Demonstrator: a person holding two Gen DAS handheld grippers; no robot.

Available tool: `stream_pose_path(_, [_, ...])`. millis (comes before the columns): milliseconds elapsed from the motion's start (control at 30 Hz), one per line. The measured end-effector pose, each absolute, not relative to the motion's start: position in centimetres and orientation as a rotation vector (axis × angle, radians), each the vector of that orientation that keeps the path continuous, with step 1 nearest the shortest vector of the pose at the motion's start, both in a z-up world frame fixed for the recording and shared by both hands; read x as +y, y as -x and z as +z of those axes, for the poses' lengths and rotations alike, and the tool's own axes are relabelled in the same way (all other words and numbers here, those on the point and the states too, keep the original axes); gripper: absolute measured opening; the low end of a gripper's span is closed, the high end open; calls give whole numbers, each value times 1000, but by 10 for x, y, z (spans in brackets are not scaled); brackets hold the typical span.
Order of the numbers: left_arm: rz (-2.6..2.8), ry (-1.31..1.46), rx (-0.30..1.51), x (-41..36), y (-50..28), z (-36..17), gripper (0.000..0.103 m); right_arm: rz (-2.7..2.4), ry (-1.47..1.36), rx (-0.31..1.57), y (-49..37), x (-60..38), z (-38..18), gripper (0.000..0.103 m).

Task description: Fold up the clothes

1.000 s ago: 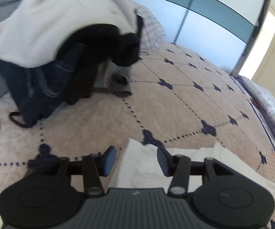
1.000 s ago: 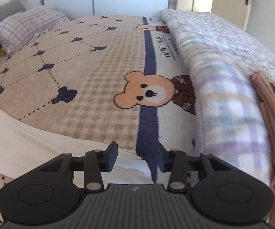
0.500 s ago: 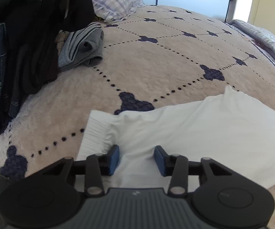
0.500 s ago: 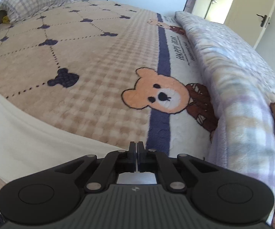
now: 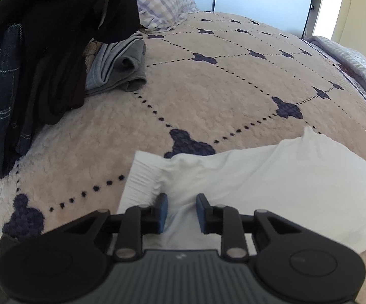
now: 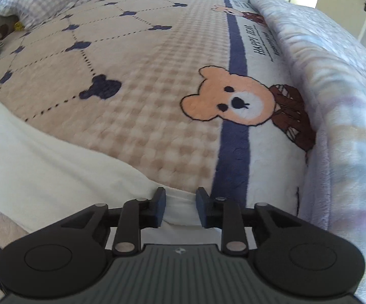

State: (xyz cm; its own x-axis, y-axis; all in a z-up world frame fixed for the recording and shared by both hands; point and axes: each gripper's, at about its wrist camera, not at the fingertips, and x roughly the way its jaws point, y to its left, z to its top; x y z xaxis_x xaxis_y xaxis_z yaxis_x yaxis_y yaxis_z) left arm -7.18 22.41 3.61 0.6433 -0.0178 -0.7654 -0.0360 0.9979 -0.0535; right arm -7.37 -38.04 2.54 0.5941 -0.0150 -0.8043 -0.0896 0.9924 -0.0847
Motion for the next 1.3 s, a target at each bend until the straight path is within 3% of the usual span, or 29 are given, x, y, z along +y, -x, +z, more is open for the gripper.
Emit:
stream_pose_path(67, [12,71,874,226,70,34,26,12,127,926,73,-379,26,25])
stream_pose_path(133, [15,69,871,227,68,33,26,-55,129,913,69,-382,27,2])
stream_pose_path(433, [25,158,848,247,63,37,18,-209,125,848,74,-398,41,5])
stream_pose_path(467, [23,176,845,249,63,39,18,-206,120,864,76,-400,40,8])
stream_pose_path(533, [33,182,813,251,66,48,19,-204,119,880,83,-404,39,27])
stream_pose_path(600, [55,165,774,253,69,58,31,-203,119,874,91,-406,40,36])
stream_pose_path(633, [72,141,752,254,70,62,45,-199,112,866,94,-406,41,37])
stream_pose_path(667, [90,117,730,254,71,67,52,-194,103,860,96,-406,43,38])
stream_pose_path(733, [99,106,718,257,68,68,58,-174,97,858,97,-403,45,43])
stream_pose_path(867, [41,153,830,262,48,45,84,-112,64,859,97,-393,49,47])
stream_pose_path(967, [53,105,889,251,36,24,91,-90,28,836,101,-388,57,50])
stream_pose_path(1033, [71,61,882,240,33,23,88,-113,31,803,107,-388,62,53])
stream_pose_path(1067, [85,60,871,237,33,24,72,-123,23,794,109,-391,64,53])
stream_pose_path(1100, [103,68,863,237,32,24,65,-131,8,792,110,-395,65,53])
stream_pose_path(1167, [133,94,851,239,32,27,34,-147,-18,805,111,-402,62,53])
stream_pose_path(1300, [184,137,819,243,31,35,27,-160,-11,818,114,-407,59,53])
